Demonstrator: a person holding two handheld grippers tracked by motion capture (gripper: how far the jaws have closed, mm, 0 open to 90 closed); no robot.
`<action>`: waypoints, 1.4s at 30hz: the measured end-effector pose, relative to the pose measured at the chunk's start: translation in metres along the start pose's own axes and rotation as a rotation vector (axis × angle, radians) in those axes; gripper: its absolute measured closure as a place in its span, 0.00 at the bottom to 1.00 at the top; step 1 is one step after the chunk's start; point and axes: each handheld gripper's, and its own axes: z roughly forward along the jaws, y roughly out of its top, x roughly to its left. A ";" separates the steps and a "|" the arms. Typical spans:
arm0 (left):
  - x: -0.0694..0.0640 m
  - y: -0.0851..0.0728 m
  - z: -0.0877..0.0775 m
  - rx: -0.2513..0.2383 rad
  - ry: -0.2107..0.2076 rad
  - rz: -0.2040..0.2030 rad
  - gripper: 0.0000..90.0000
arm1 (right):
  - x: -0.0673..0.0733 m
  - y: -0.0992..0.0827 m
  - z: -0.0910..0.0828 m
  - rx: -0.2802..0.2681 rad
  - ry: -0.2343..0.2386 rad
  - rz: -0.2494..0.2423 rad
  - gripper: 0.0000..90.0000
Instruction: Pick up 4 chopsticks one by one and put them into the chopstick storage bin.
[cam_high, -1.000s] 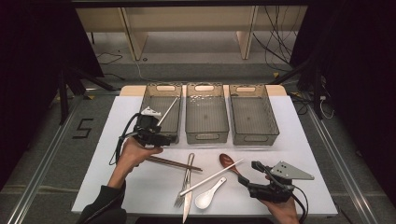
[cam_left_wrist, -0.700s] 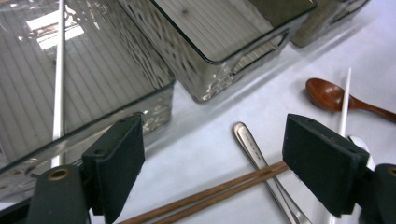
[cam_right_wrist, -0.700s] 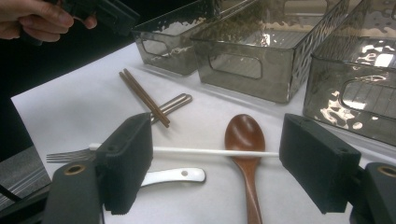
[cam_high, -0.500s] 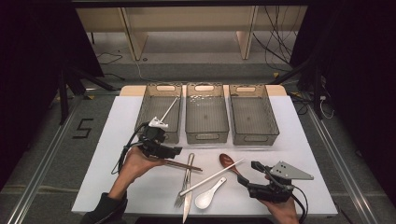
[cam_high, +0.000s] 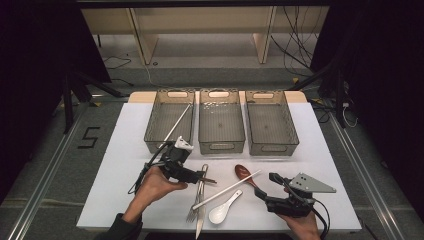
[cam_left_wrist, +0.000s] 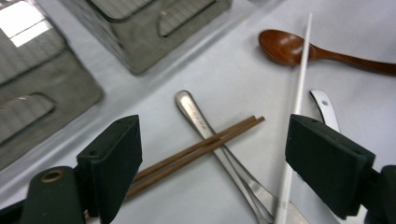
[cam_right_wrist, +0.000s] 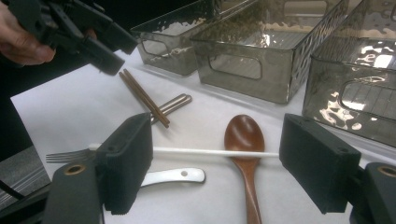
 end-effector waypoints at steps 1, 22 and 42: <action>-0.003 -0.001 0.002 0.007 -0.004 0.007 0.20 | 0.000 0.000 0.000 0.002 0.000 0.003 0.30; -0.043 -0.012 0.041 0.150 -0.084 0.115 0.25 | 0.000 -0.001 0.001 0.009 0.002 0.000 0.30; -0.055 -0.017 0.060 0.208 -0.109 0.175 0.63 | 0.000 -0.002 0.003 0.011 0.005 0.005 0.30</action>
